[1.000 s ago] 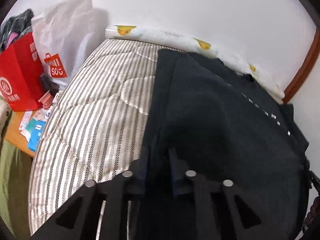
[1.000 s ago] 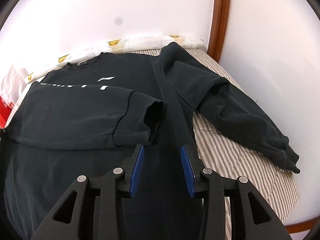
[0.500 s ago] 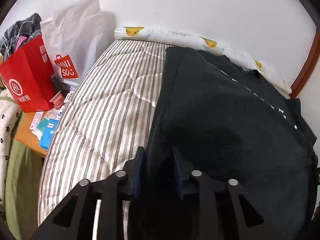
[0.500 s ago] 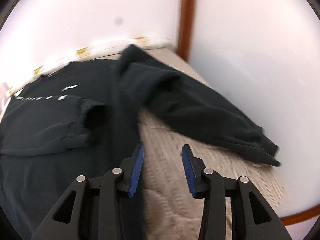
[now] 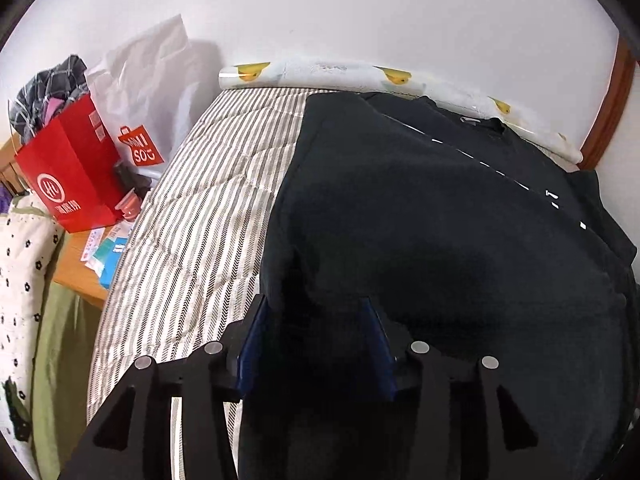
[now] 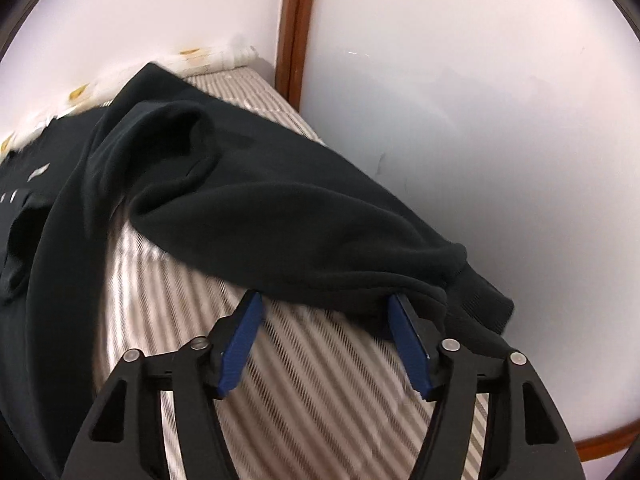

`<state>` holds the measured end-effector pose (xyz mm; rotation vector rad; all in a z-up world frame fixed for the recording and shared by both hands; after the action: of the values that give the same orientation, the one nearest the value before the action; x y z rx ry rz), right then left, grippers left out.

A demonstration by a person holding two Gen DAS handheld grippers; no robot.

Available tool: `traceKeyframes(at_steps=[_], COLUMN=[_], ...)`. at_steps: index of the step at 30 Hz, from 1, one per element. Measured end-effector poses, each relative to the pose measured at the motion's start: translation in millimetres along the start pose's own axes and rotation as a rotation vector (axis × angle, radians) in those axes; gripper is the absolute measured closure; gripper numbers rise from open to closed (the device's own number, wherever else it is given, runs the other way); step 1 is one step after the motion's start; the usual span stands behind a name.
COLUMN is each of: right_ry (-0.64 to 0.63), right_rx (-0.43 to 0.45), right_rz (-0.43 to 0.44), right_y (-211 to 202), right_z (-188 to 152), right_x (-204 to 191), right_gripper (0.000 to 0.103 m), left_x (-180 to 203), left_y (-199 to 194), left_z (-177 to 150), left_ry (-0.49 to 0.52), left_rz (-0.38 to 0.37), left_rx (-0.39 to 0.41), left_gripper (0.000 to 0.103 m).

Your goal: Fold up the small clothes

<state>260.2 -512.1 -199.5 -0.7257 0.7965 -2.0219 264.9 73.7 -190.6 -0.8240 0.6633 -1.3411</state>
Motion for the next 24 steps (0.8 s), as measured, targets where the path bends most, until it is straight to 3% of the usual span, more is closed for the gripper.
traceKeyframes(at_steps=[2, 3, 4, 6, 8, 12, 15, 21, 24], right_ry=[0.015, 0.018, 0.02, 0.038, 0.065, 0.162, 0.211, 0.068, 0.002], right_rx=[0.004, 0.007, 0.01, 0.021, 0.052, 0.134, 0.212, 0.459, 0.519], right_rz=[0.007, 0.042, 0.032, 0.029, 0.049, -0.005, 0.031, 0.137, 0.236], right_y=[5.5, 6.2, 5.7, 4.9, 1.4, -22.3, -55.0, -154.2, -192.4], right_z=[3.9, 5.4, 5.4, 6.5, 10.8, 33.5, 56.2, 86.3, 93.3], right_x=[0.2, 1.3, 1.9, 7.3, 18.2, 50.9, 61.0, -2.3, -45.9], right_gripper=[0.04, 0.054, 0.079, 0.091, 0.094, 0.094, 0.094, 0.094, 0.094], left_x=[4.0, 6.4, 8.1, 12.4, 17.8, 25.9, 24.3, 23.4, 21.7], left_y=[-3.8, -7.2, -9.9, -15.5, -20.0, -28.7, -35.0, -44.4, -48.8], left_z=[1.4, 2.5, 2.6, 2.1, 0.3, -2.8, -4.9, -8.5, -10.9], left_ry=[0.005, 0.004, 0.002, 0.001, 0.007, 0.04, 0.033, 0.018, 0.023], left_rz=[0.009, 0.009, 0.006, -0.013, -0.028, -0.034, -0.046, -0.066, -0.07], left_rx=[-0.002, -0.001, 0.004, 0.017, 0.02, 0.036, 0.045, 0.059, 0.062], left_gripper=[0.058, 0.058, 0.058, 0.058, 0.058, 0.058, 0.058, 0.058, 0.058])
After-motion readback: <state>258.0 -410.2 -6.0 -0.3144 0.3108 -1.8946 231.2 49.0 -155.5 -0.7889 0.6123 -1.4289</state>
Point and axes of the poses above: each gripper's, at about its wrist camera, not at the fingertips, and y roughly the way its jaws point, x to its right, z to its top, the point moved 1 cm from there along y, roughly the way its jaws point, and after that the axes turned 4 degrees about -z, right-handed, at the moved point
